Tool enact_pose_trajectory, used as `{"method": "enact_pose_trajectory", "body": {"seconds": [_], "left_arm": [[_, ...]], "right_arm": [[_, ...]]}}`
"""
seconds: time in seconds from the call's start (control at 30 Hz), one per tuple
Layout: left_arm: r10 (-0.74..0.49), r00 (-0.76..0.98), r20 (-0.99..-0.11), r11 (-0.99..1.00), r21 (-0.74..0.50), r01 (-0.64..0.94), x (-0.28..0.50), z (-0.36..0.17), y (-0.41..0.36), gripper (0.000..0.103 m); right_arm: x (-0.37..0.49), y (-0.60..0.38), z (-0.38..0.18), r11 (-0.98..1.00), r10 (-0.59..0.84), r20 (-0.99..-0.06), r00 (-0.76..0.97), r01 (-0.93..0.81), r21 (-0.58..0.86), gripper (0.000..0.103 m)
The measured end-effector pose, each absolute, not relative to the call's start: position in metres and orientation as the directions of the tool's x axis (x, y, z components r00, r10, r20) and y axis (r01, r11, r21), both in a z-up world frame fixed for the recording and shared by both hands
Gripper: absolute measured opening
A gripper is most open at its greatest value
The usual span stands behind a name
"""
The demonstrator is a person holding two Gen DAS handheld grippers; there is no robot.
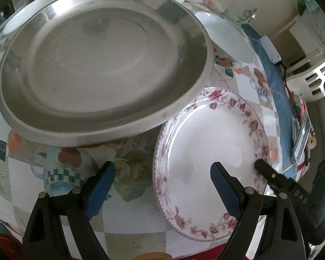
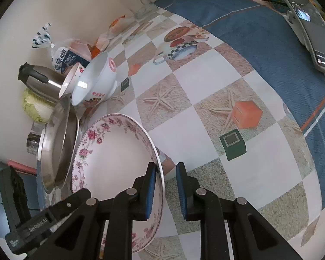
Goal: Organize plates and bowls
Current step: 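Close the right tool on the floral plate rim while the left tool holds the basin, then lift the floral plate with the right tool while the left tool lowers the basin flat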
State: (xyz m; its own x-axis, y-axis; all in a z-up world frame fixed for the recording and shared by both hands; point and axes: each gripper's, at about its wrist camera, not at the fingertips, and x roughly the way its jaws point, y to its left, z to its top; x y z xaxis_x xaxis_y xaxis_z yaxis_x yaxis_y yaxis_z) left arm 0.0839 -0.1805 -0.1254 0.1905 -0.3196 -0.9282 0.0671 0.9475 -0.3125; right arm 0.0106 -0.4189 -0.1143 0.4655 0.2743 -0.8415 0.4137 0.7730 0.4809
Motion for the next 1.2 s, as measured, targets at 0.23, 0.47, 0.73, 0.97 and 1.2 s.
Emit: {"method": "enact_pose_trajectory", "body": {"seconds": [0.23,0.47,0.73,0.97,1.2], "left_arm": [[-0.323,0.205,-0.924,0.946,-0.314,0.077,0.085,-0.121,-0.179,0.062],[-0.347,0.212,-0.914,0.938,-0.333,0.098,0.088,-0.123,-0.185,0.039],[-0.374,0.217,-0.902,0.927,-0.364,0.088,0.093,-0.125,-0.185,0.038],[-0.349,0.215,-0.912,0.936,-0.327,0.132,0.093,-0.126,-0.191,0.022],[-0.39,0.183,-0.903,0.917,-0.362,0.167,0.091,-0.129,-0.202,0.018]], "right_arm": [[0.01,-0.424,-0.117,0.743,0.314,-0.818,0.481,0.412,0.527,0.02],[0.013,-0.422,-0.119,0.729,0.343,-0.801,0.49,0.399,0.556,0.019],[0.014,-0.422,-0.122,0.719,0.353,-0.795,0.494,0.4,0.568,0.013],[0.015,-0.422,-0.119,0.733,0.327,-0.807,0.492,0.407,0.545,0.012],[0.005,-0.436,-0.12,0.706,0.3,-0.807,0.508,0.451,0.546,0.012]]}}
